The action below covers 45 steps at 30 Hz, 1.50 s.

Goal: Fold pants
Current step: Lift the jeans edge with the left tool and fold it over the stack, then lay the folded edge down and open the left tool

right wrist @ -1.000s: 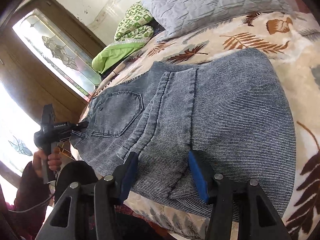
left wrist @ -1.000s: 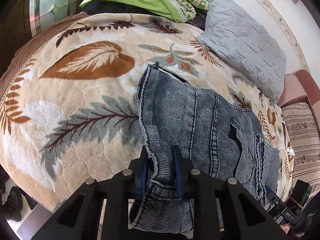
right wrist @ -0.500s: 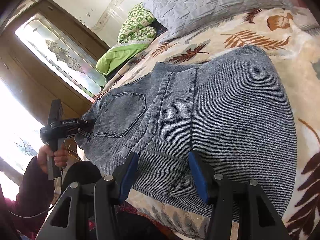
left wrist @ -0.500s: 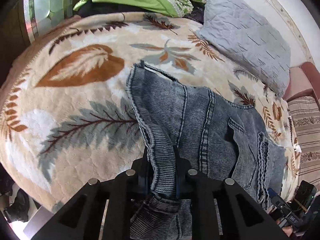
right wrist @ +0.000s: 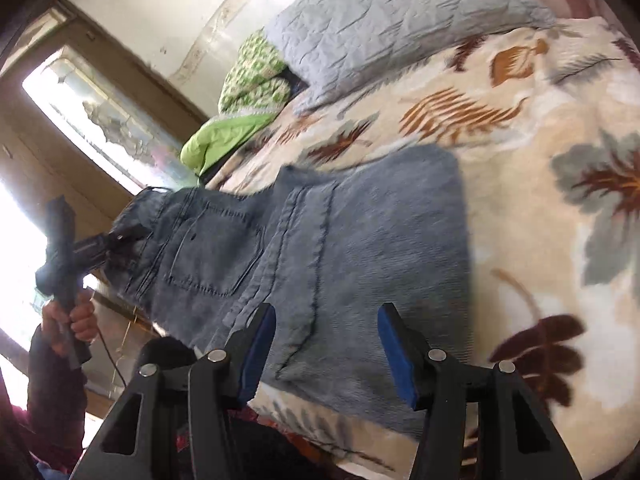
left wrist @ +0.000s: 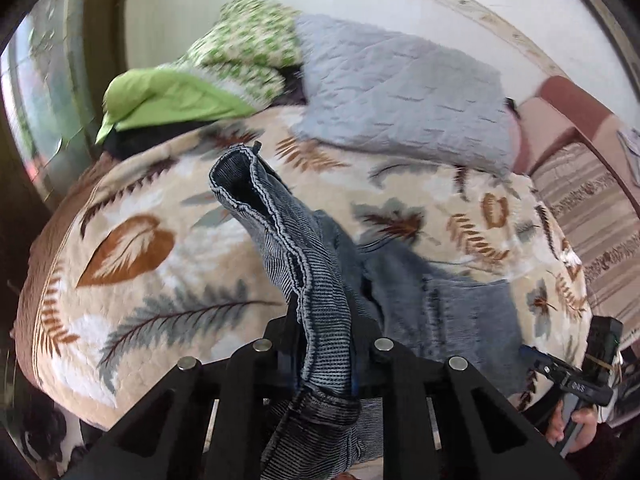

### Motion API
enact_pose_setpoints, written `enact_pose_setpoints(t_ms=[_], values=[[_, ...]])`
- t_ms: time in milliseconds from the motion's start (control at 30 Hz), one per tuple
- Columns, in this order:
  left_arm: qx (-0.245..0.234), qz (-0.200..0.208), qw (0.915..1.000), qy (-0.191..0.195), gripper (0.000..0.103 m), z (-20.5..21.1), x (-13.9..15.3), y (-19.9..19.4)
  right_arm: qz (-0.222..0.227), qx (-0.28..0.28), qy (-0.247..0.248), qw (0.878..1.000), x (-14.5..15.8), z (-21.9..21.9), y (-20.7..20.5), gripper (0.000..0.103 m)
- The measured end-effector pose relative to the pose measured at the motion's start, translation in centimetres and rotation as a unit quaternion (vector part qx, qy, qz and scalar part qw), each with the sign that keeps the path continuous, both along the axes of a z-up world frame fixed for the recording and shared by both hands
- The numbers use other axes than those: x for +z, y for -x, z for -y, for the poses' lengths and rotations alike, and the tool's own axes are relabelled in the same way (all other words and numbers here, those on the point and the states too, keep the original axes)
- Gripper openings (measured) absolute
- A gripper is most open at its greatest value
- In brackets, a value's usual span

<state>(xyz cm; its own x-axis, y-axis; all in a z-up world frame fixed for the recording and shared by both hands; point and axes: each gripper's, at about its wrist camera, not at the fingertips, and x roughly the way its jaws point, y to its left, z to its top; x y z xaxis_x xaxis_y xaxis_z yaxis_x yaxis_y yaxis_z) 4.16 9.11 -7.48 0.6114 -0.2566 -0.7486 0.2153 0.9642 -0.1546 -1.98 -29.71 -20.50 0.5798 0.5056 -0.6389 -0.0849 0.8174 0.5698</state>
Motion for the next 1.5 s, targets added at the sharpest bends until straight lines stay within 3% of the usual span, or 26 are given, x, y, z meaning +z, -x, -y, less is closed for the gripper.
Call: enact_pose_setpoints(t_ms=[200,367,533,633,767,833,933,1033,1167,1233,1400,1500], values=[[-0.075,0.017,0.9970,-0.006,0.018,8.0,2.5,1.5,0.026,-0.075,-0.031,0.996,0.7,4.9,1.1,0.057],[-0.140,0.005,0.9898,-0.026,0.018,15.9,1.6,2.3,0.025,-0.127,-0.069,0.989,0.3,7.9,1.2,0.057],[-0.192,-0.032,0.9793,-0.055,0.018,22.9,-2.7,2.9,0.030,-0.165,-0.101,0.981,0.1,10.4,1.4,0.057],[-0.202,-0.059,0.9740,-0.083,0.018,26.5,-7.3,3.0,0.029,-0.180,-0.111,0.977,-0.2,11.3,1.3,0.057],[-0.206,-0.059,0.9704,-0.111,0.020,29.4,-11.6,3.5,0.022,-0.193,-0.111,0.975,-0.8,12.1,0.7,0.057],[-0.218,-0.052,0.9683,-0.110,0.021,29.8,-11.9,3.8,0.016,-0.193,-0.110,0.975,-1.1,12.2,0.6,0.057],[-0.240,-0.073,0.9659,-0.066,0.024,29.3,-11.0,3.4,0.008,-0.190,-0.105,0.976,-1.5,12.0,0.4,0.057],[-0.254,-0.083,0.9634,-0.026,0.037,28.3,-9.1,3.6,0.002,-0.190,-0.103,0.976,-1.7,12.0,0.2,0.057],[-0.245,-0.007,0.9685,-0.047,0.049,25.4,-5.3,4.6,0.003,-0.192,-0.092,0.977,-1.6,11.9,0.6,0.057],[-0.227,0.011,0.9722,-0.056,0.055,23.3,-4.1,4.5,0.011,-0.190,-0.074,0.979,-1.0,11.6,0.9,0.057],[-0.168,0.029,0.9770,-0.129,0.056,17.9,-4.7,3.8,0.046,-0.159,-0.060,0.984,1.0,9.8,1.3,0.057],[-0.136,0.001,0.9821,-0.130,0.056,15.1,-6.5,3.3,0.059,-0.125,-0.036,0.990,2.9,7.5,0.9,0.056]])
